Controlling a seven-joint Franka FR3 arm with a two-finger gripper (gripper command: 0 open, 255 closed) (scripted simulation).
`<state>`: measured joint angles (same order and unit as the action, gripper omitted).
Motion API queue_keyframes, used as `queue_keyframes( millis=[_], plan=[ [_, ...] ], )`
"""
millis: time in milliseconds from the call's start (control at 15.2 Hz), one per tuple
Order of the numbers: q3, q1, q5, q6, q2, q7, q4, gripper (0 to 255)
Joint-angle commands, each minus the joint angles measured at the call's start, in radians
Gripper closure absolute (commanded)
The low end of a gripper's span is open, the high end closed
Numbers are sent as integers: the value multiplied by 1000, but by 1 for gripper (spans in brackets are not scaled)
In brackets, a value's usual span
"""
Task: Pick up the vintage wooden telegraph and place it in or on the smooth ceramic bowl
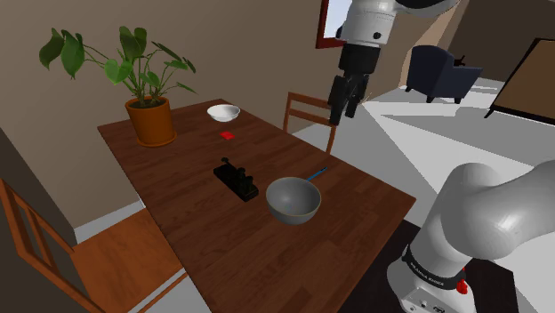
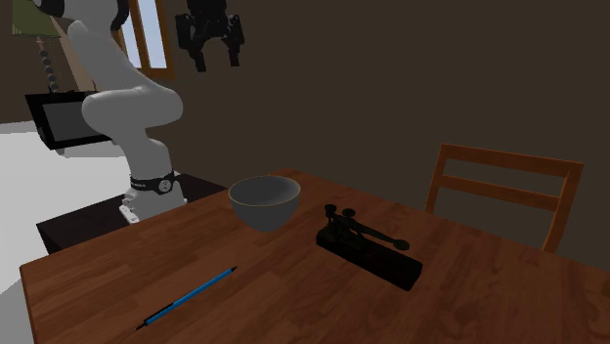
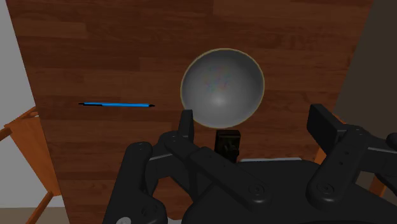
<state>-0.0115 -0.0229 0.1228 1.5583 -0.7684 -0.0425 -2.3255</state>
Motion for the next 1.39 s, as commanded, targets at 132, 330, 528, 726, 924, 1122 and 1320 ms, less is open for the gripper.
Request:
queue_keyframes(
  millis=[132,330,528,726,924,1122,1320],
  plan=[
    [-13,0,0,67,51,-4,-13,0],
    [-31,0,-3,165,136,-11,-21,0],
    [-48,1,-8,258,229,-20,-17,0],
    [-64,3,-17,346,329,-32,1,0],
    [-78,6,-30,426,435,-46,31,0],
    [-91,9,-49,497,545,-64,73,0],
    [-101,11,-74,559,657,-85,127,0]
  ],
)
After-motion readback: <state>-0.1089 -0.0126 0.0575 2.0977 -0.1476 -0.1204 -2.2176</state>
